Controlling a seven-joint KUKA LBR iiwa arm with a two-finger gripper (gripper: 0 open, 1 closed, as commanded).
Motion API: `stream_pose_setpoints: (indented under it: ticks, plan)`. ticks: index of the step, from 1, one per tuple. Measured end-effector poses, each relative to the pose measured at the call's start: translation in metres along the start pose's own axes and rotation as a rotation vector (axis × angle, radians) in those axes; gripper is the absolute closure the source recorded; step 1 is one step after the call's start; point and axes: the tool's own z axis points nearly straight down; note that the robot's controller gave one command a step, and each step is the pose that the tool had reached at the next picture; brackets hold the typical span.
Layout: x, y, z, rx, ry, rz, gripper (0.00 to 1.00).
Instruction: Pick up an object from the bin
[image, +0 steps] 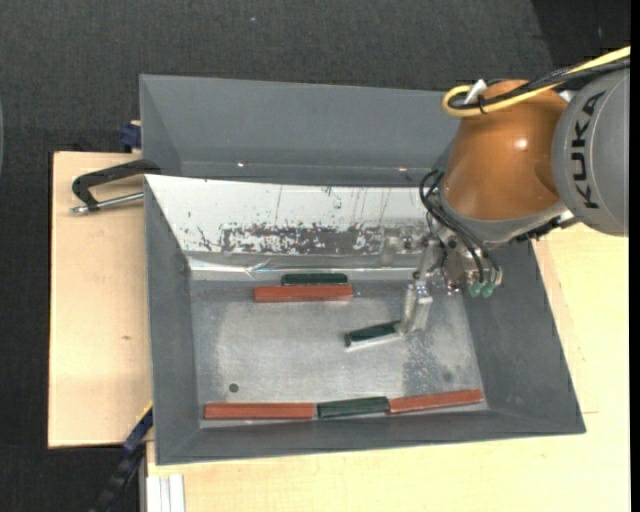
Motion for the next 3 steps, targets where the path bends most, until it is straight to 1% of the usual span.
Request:
stream_pose_setpoints:
  ticks: [1, 2, 3]
  plan:
    - [0.02, 0.009, 0.067, 0.0, 0.002, 0.001, 0.0]
    - [0.056, -0.02, 0.105, -0.001, 0.007, -0.19, 1.0]
    - [0.056, -0.02, 0.105, -0.001, 0.007, -0.19, 1.0]
